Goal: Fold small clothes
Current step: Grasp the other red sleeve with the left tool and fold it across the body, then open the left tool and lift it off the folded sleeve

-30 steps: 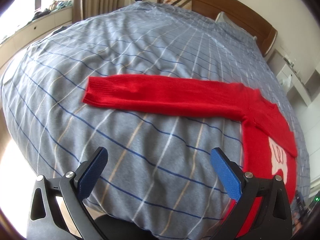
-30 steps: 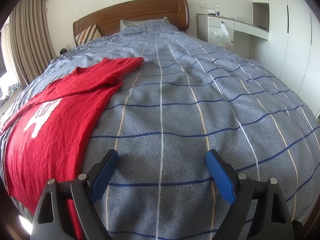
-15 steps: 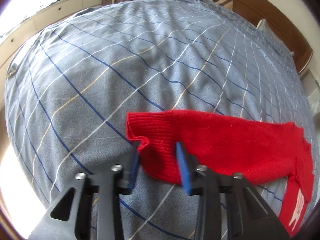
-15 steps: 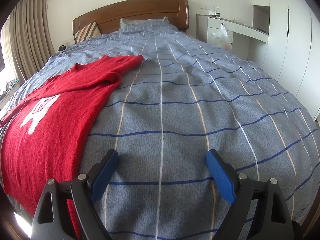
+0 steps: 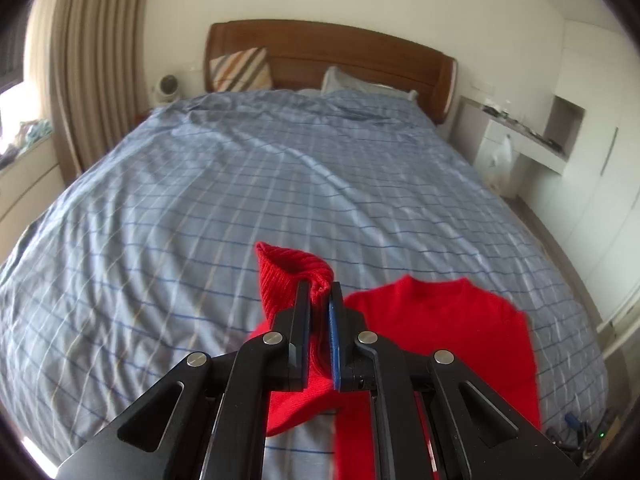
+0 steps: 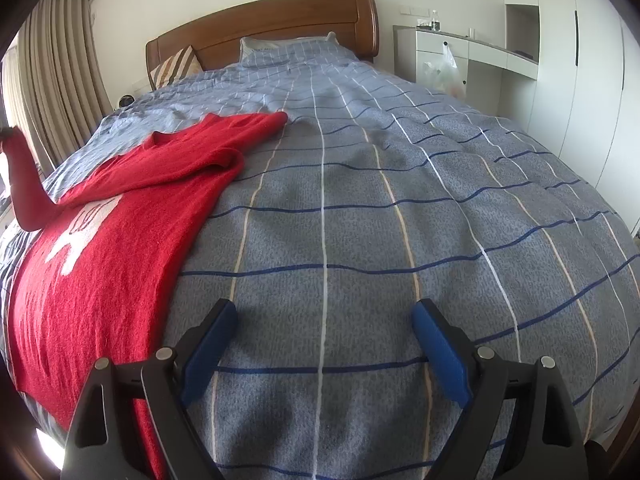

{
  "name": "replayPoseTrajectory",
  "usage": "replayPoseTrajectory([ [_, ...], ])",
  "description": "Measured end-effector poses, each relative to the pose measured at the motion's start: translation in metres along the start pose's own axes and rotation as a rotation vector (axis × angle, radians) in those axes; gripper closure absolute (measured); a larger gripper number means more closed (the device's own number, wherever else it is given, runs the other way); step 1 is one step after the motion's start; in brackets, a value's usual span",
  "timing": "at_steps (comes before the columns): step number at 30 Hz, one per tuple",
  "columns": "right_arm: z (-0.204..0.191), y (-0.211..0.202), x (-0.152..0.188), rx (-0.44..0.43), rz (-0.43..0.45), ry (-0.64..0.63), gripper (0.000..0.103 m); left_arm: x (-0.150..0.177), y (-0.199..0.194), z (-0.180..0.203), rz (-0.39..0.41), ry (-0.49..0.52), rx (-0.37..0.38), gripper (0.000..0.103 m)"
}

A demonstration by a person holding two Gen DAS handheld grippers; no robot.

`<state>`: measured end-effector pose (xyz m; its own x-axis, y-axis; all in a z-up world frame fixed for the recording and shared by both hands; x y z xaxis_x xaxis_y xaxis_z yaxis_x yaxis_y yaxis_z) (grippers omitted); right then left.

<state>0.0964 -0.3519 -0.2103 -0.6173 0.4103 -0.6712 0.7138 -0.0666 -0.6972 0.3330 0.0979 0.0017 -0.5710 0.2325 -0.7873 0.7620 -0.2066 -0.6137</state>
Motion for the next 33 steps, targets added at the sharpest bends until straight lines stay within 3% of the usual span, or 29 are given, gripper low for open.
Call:
replayPoseTrajectory([
  [5, 0.000, -0.001, 0.001, 0.002, 0.002, -0.009, 0.014, -0.022, 0.036, 0.116, -0.020, 0.122, 0.162, 0.097],
  [12, 0.000, -0.002, 0.002, 0.003, 0.001, -0.013, 0.014, 0.008, 0.088, 0.232, -0.113, 0.220, 0.293, 0.095],
  [13, 0.000, -0.002, 0.002, 0.003, 0.001, -0.013, 0.014, 0.017, 0.096, 0.241, -0.142, 0.220, 0.298, 0.086],
  [14, 0.000, -0.002, 0.002, 0.002, 0.000, -0.013, 0.014, 0.027, 0.104, 0.248, -0.175, 0.217, 0.304, 0.060],
  [16, 0.000, -0.001, 0.002, 0.001, 0.000, -0.011, 0.014, 0.043, 0.110, 0.253, -0.206, 0.203, 0.298, 0.025],
  [17, 0.000, -0.001, 0.002, 0.000, 0.000, -0.011, 0.014, 0.049, 0.109, 0.254, -0.200, 0.200, 0.296, 0.023],
  [23, 0.000, 0.000, 0.001, -0.001, 0.000, -0.009, 0.014, 0.085, 0.083, 0.240, -0.209, 0.228, 0.300, 0.021],
  [28, 0.001, 0.000, 0.001, 0.001, 0.000, -0.010, 0.014, 0.121, 0.039, 0.190, -0.172, 0.282, 0.197, 0.014],
  [33, 0.000, 0.001, 0.001, 0.010, 0.002, -0.011, 0.013, 0.166, 0.006, 0.142, -0.190, 0.240, 0.117, 0.013],
])
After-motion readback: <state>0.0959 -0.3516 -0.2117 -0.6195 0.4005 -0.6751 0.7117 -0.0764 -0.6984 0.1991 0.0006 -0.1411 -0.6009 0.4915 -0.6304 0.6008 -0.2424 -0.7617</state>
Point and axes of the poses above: each gripper's, at about its wrist camera, not at the fingertips, and y roughly the way its jaws point, z to its right, x to its underside, the point moved 10 cm from there along y, roughly the way its jaws point, and after that the axes turned 14 degrees about y, right-handed, at the moved point
